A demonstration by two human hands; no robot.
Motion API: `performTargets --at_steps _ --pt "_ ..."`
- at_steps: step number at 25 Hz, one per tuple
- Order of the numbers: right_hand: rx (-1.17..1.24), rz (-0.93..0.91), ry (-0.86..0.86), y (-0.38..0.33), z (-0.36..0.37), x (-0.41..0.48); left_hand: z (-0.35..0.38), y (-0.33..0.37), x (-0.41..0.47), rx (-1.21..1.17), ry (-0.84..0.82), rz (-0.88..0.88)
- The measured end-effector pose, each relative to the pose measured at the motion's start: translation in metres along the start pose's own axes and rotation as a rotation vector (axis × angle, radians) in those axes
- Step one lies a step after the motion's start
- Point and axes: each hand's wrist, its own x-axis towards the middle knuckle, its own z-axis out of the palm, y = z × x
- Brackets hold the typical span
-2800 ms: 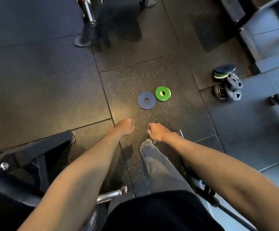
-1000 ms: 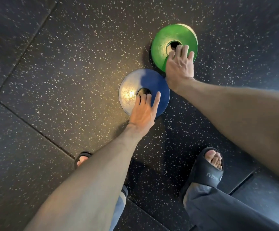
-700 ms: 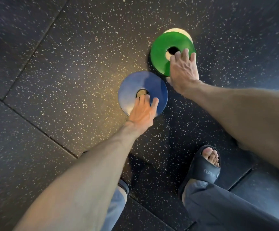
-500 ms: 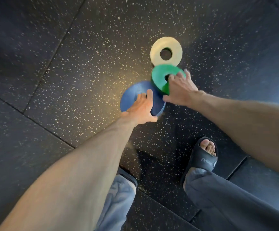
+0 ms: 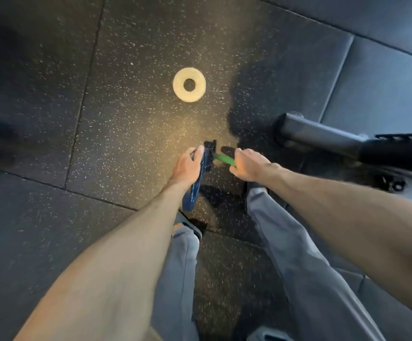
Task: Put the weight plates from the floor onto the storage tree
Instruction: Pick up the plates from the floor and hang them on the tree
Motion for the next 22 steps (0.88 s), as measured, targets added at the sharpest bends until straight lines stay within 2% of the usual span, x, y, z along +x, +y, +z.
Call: performTargets --at_steps 3,6,13,18,22 --pt "0.089 0.063 0.042 -0.006 -0.022 -0.082 -0.015 0.038 -0.076 0.121 -0.056 -0.012" --pt "0.146 0.118 0.115 -0.016 -0.044 -0.166 -0.034 0.074 -0.140 0.273 -0.074 0.069" --pt "0.397 0.333 0.370 -0.023 -0.052 -0.347 -0.060 0.144 -0.272 0.575 -0.212 0.405" --pt "0.756 0.525 0.619 -0.004 -0.041 -0.453 -0.040 0.197 -0.335 0.679 -0.281 0.606" --pt "1.036 0.641 0.810 0.028 -0.022 -0.519 0.019 0.243 -0.380 0.684 -0.314 0.710"
